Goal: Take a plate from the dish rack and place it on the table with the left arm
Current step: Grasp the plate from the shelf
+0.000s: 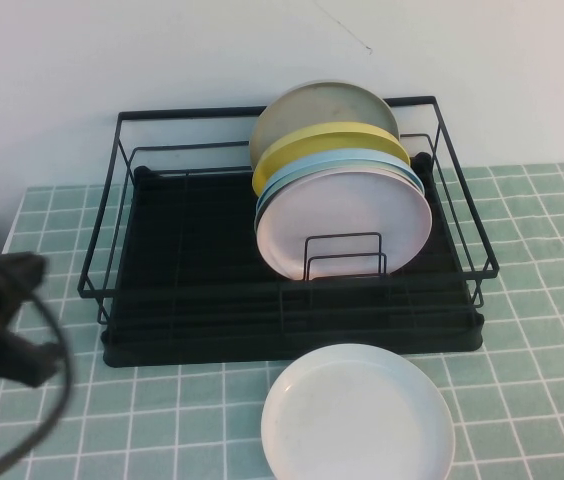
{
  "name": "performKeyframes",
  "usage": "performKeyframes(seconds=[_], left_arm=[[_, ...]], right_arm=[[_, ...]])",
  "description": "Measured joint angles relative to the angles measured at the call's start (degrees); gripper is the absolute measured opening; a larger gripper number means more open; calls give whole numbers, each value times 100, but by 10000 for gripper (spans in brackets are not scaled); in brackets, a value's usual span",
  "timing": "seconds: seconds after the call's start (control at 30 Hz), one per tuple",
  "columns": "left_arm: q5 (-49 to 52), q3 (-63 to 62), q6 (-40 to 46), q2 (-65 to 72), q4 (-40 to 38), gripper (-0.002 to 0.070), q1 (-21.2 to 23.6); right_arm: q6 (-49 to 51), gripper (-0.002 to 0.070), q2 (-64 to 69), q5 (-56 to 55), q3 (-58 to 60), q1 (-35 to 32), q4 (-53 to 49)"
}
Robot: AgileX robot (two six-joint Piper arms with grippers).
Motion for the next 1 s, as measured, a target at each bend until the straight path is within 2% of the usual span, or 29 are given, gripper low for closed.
performKeyframes(seconds=[0.17,0.33,0.5,0.67,0.8,0.9,1.0], left_arm=[[175,-424,2232,1048,-1640,-3,-322],[744,-1036,4226,2169,-3113,-3,-334],[1052,-1482,5353,3109,-4400,-3,-334],[863,-1678,5940,3845,-5608,8,-334],[912,-1858,6470,4279,-5851,110,-364],[924,-1996,6770,4565,-5901,251,-458],[896,-2090,7127,4824,-5934,347,-622]], right_arm=[[0,-1,0,0,0,0,0],[0,-1,0,0,0,0,0],[0,-1,0,0,0,0,0],[0,-1,0,0,0,0,0],[0,-1,0,0,0,0,0],[0,-1,0,0,0,0,0],[0,-1,0,0,0,0,0]])
